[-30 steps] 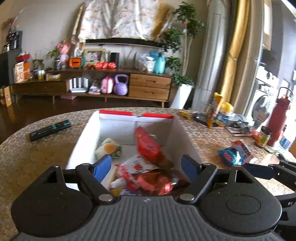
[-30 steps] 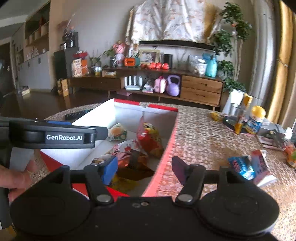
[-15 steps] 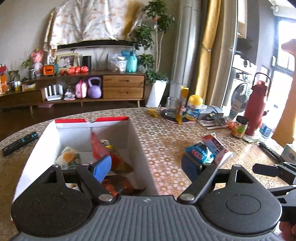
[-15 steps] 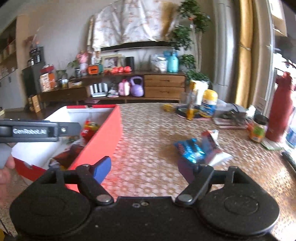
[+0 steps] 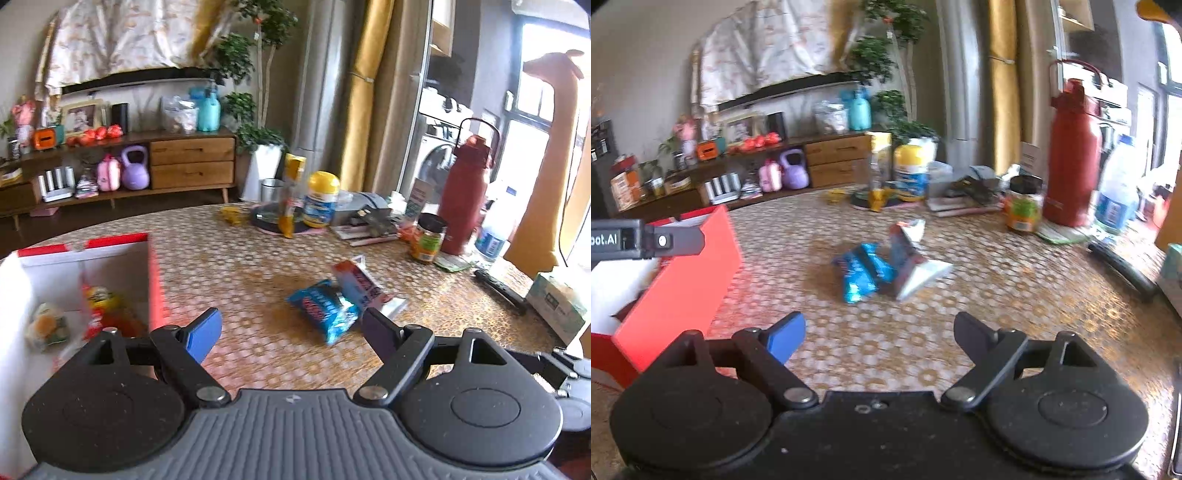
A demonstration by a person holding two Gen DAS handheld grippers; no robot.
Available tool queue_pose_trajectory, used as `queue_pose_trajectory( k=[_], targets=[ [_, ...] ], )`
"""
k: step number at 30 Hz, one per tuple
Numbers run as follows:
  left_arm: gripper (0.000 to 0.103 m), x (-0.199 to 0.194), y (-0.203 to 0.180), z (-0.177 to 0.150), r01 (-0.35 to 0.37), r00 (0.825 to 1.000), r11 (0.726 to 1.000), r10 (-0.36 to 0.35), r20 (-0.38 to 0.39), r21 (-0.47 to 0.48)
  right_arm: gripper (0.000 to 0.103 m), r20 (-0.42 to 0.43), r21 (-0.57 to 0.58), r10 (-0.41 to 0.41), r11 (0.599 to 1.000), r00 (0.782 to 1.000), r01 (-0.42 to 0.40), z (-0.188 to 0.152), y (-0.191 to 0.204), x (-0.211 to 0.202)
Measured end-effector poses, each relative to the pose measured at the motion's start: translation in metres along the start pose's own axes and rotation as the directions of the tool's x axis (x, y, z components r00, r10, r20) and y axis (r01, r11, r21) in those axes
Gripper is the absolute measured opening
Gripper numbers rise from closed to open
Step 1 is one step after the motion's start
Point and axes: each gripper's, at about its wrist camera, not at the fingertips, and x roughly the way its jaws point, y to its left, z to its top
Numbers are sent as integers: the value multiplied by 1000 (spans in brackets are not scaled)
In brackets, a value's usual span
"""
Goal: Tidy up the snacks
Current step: 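Move both open tools from the box back over the remaining packets, then lower the left tool onto the blue snack packet and close it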
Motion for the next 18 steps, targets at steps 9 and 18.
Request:
queue_pose_trajectory(
  k=[9, 18],
  targets=[
    [83, 58, -25, 9, 21, 998, 1000, -22, -65, -23, 88, -27, 70, -49, 996, 998, 50, -12, -34, 8],
    [83, 123, -35, 15, -9, 993, 999, 5, -117, -33, 88, -35, 99, -56, 993, 998, 59, -18, -48, 14]
  ],
)
